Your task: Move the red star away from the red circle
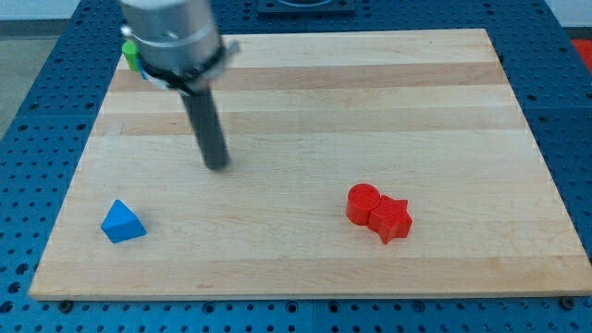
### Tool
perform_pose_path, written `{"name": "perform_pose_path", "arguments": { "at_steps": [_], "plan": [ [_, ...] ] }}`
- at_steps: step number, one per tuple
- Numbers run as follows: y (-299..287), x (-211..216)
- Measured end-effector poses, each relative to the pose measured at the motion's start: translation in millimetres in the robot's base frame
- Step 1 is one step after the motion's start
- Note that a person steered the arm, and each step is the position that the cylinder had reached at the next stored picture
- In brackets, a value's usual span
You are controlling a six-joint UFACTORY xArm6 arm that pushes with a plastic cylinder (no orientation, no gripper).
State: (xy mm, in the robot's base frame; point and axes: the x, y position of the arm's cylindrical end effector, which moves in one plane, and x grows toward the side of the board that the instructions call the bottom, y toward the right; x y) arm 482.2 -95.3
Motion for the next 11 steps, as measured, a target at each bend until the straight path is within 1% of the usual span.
{"name": "perform_pose_path", "arguments": {
  "at_steps": [1, 2, 4, 5, 6, 8, 11],
  "plan": [
    [31, 62],
    [121, 78],
    [252, 70],
    [287, 77],
    [310, 71],
    [280, 47],
    [293, -28]
  ]
}}
